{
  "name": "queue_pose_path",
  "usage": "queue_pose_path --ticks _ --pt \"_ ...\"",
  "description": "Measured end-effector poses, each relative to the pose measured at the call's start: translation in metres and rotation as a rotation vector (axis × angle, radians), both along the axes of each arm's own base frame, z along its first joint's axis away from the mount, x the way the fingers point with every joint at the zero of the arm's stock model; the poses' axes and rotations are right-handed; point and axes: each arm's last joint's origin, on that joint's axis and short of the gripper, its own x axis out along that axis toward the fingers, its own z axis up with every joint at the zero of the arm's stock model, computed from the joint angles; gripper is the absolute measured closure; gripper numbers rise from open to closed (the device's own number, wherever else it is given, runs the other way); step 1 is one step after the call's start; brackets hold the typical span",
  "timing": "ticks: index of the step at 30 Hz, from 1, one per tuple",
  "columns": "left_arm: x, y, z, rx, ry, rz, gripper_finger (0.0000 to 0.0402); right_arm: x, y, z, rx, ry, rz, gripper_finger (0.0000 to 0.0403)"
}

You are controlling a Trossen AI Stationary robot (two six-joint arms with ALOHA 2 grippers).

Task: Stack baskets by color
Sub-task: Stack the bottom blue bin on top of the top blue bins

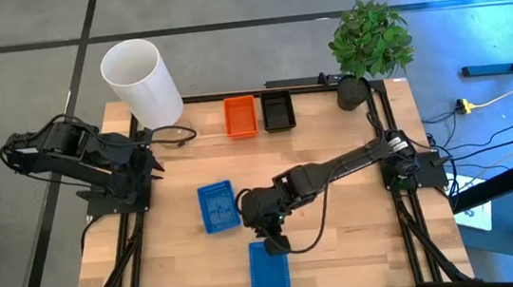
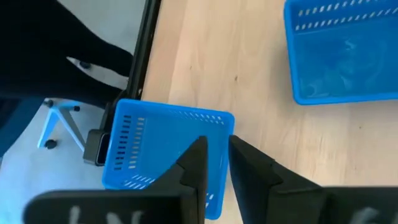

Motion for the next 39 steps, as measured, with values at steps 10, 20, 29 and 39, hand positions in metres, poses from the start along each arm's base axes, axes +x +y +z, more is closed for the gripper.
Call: queue_pose_path --ticks 10,20,29,39 --pt "0.0 0.0 0.0 0.001 0.0 -0.001 0.0324 0.001 -0.002 0.0 -0.001 0.004 -0.024 0.039" --pt "0.0 0.0 0.0 0.003 0.0 -0.002 0.0324 0.002 -0.003 -0.002 -0.028 0.009 -0.126 0.0309" --pt "0.0 0.0 0.0 0.015 0.0 -0.017 0.0324 0.007 0.003 -0.024 -0.006 0.092 -0.109 0.0289" --pt "0.0 0.0 0.0 0.018 0.0 -0.019 0.0324 0.015 0.015 -0.059 -0.006 0.173 -0.078 0.0289"
